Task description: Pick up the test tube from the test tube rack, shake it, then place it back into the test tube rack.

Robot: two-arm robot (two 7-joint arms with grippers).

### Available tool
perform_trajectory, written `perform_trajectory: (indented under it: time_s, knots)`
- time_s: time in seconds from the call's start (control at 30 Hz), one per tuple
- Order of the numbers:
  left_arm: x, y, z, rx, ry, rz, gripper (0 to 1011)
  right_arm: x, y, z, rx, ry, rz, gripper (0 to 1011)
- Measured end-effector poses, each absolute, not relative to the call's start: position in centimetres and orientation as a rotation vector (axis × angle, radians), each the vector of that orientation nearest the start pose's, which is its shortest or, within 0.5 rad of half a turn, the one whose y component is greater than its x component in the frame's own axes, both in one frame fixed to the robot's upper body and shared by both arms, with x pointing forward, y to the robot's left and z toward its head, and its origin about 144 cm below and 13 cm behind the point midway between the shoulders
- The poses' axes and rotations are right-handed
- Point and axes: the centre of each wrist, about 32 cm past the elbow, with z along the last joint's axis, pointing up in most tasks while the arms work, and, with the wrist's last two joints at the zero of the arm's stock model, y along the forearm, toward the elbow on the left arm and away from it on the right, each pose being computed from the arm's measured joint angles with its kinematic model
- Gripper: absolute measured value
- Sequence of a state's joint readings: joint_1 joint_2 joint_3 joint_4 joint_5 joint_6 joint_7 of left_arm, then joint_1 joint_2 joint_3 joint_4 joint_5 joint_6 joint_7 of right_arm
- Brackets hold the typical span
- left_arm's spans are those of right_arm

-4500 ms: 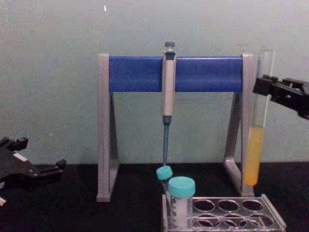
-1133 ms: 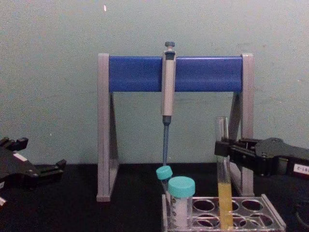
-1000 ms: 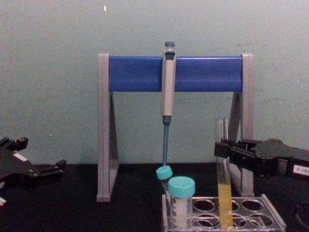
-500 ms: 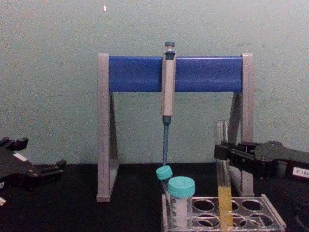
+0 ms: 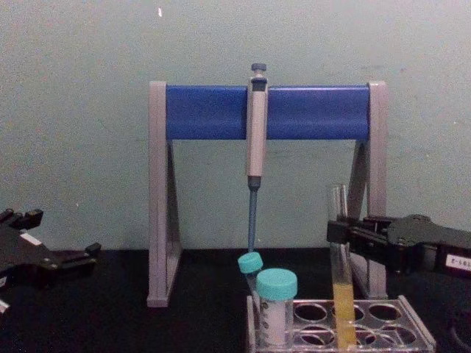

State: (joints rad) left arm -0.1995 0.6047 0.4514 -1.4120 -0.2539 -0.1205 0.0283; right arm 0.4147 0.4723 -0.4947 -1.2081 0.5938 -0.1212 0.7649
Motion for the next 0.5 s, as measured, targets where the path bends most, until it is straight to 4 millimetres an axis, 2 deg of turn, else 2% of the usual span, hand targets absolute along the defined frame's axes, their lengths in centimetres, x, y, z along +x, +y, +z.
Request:
perform_trajectory:
  time_s: [0.5]
  knots:
    - [48.86,30.97,113.98,0.304,-0.285,1.248,1001,55.05,-28.62,115.49,-0.012,0.018,-0.566,223]
